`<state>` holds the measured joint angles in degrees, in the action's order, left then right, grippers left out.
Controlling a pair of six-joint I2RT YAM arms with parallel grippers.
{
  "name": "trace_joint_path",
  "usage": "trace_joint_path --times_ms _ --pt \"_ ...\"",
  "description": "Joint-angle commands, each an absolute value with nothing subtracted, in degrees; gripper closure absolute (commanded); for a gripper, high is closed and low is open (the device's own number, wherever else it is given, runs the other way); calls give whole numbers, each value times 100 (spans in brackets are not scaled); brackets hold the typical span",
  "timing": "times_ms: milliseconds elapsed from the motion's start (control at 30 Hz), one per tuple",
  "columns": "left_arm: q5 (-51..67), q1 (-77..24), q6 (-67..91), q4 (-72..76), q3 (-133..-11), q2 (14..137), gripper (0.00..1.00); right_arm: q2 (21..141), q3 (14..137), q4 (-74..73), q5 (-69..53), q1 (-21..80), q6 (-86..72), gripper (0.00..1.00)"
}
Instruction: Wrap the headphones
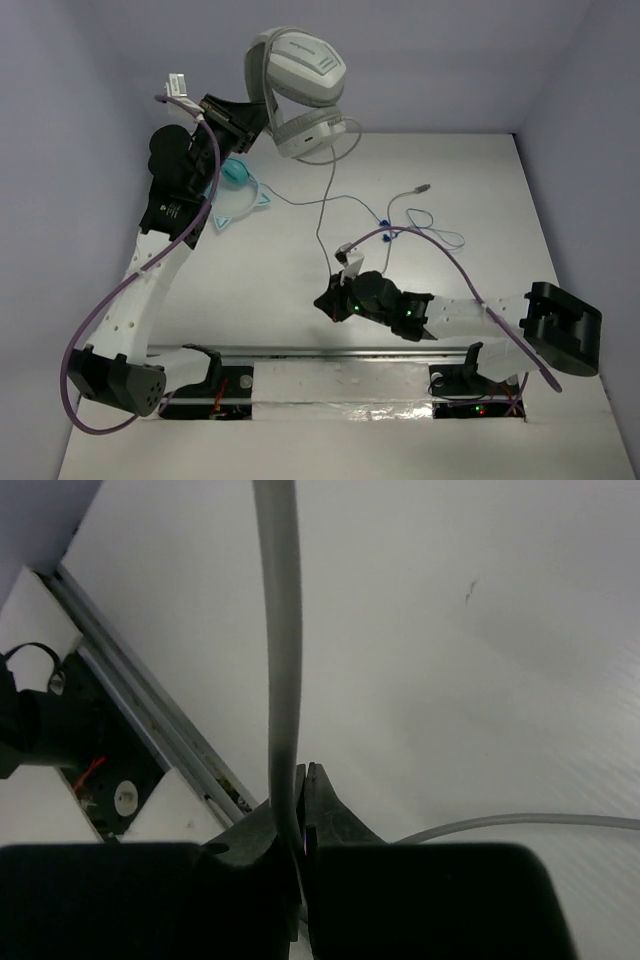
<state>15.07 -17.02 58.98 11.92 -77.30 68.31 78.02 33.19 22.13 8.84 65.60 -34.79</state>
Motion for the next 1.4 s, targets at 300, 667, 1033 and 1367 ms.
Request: trace_joint_path --times_ms 300,667,1033,1367 --pt "-1598 -1793 4765 1292 -7085 7066 100 7454 5132 -1211 2689 7936 -3296 100" --pt "-3803 -2882 2832 888 -7268 7865 100 7269 6915 -3320 3093 8622 -2839 100" --pt "-3920 -4121 1565 -421 -7725 8763 100 6742 8551 -4693 4253 8622 -1899 100" --pt "-2991 -4754 1151 -1275 -7340 8210 100 5890 8350 -4957 4930 8218 -1617 100"
